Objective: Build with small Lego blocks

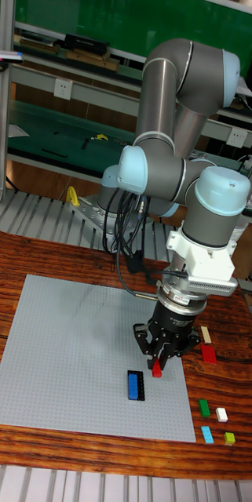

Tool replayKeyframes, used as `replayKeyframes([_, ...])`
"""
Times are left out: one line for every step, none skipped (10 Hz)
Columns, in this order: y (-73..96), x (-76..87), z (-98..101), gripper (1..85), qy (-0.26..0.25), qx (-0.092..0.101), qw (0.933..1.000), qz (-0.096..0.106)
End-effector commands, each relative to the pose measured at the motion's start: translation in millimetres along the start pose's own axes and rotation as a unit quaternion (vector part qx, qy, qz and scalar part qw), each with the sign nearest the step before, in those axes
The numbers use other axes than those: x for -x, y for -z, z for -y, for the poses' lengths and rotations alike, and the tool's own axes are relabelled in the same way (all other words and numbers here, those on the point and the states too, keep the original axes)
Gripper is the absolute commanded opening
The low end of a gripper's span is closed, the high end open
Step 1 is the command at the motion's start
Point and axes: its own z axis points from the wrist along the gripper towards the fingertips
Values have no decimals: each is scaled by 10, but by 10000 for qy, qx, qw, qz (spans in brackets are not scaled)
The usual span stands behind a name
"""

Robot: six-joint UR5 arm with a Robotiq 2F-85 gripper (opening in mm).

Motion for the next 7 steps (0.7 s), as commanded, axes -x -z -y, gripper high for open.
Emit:
replayKeyframes([-4,-24,31,17,-136,-8,9999,-8])
replayKeyframes([-4,-44,33,13,-143,-13,9999,-47])
replayKeyframes([-3,-25,94,13,-108,-130,9999,-9])
replayKeyframes([0,15,153,13,-71,-242,9997,68])
replayKeyframes([0,22,165,13,-114,-265,9995,83])
replayKeyframes([-1,-15,138,13,-198,-215,9996,12])
replayKeyframes([-2,-53,108,13,-244,-158,9996,-61])
